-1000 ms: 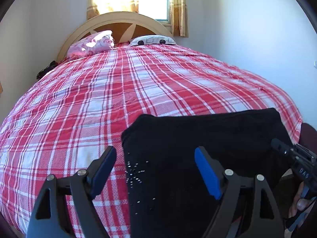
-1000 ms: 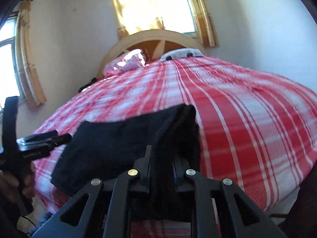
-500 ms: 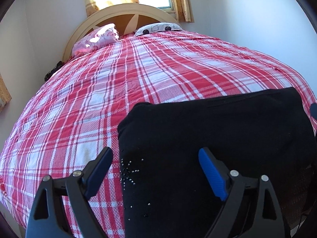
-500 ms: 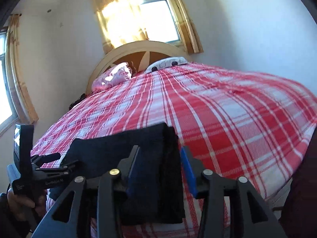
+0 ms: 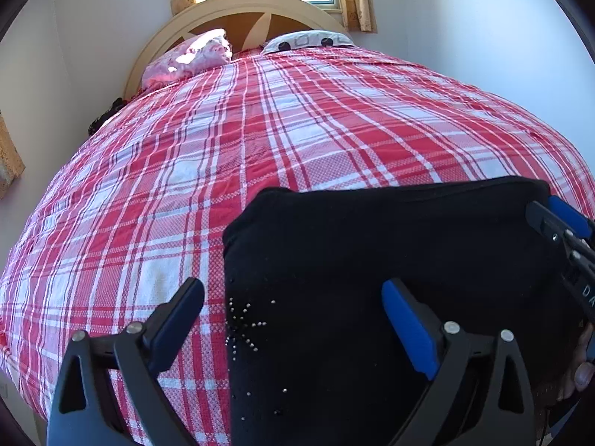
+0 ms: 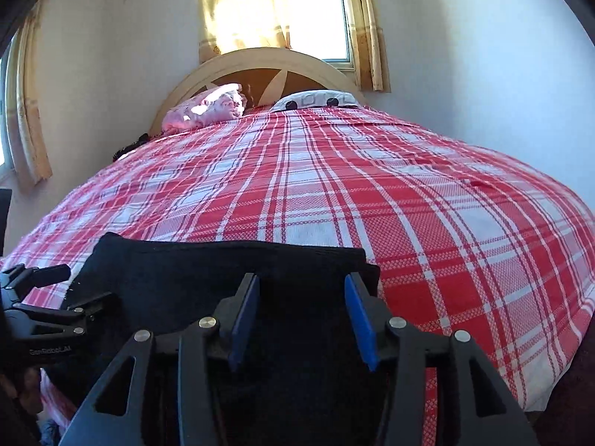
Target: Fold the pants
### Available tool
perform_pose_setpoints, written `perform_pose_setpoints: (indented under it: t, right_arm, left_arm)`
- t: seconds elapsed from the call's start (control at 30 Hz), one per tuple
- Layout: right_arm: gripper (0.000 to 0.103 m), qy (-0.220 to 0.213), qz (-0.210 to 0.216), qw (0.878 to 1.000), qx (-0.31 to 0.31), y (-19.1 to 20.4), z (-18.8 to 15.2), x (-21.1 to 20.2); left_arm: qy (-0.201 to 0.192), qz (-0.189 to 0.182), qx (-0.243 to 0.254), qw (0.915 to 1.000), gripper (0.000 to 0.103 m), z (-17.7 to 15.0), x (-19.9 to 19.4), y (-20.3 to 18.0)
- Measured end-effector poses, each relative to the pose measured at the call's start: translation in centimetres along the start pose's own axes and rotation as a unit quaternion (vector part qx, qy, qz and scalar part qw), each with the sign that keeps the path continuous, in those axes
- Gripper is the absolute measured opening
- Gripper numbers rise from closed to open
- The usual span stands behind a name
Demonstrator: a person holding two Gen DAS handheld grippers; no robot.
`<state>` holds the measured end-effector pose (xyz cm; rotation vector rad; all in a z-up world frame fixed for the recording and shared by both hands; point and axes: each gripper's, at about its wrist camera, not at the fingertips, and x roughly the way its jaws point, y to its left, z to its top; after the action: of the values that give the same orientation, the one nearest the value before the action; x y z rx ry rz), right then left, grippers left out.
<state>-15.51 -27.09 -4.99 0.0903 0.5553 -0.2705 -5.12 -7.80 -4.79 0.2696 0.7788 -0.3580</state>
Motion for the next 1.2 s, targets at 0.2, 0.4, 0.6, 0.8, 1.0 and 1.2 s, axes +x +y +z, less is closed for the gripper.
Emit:
perform_pose_setpoints:
  t: [0.2,0.4,0.6,0.8,1.0,1.2]
  right_arm:
    - [0.062,0.001,-0.015,1.0,-0.02,0.7,0.2,0.7]
    - [0.07,-0.006,-0.006,0.999,-0.031,1.4,0.1,-0.5]
    - [0.073,-0.054,0.044,0.996,0.063,-2.4,-0.3,-4.9]
    - [0.075,-0.021,0.103,0.976,0.189,-7.6,-2.2,-4.6]
    - [0.076,0.019,0.116,0.97,0.214,-7.1,-4.7,-2.8]
    - [0.076,0.047,0.125,0.978,0.163,-3.9,-5.4,-3.5]
  left_arm:
    - [0.015,0.003,-0.013,0.9998,0.103,0.3,0.8,-0.1]
    - [0.03,-0.026,-0.032,0.9987,0.103,0.5,0.4,1.1]
    - [-0.003,-0.005,-0.039,0.9992,0.103,0.7,-1.3,3.4]
    - [0.033,-0.07,-0.078,0.9939,0.103,0.4,0.2,4.3]
    - [0.058,-0.105,-0.085,0.9891,0.103,-1.0,1.3,3.1]
    - [0.072,-0.133,-0.122,0.9809,0.103,-1.9,1.6,3.8]
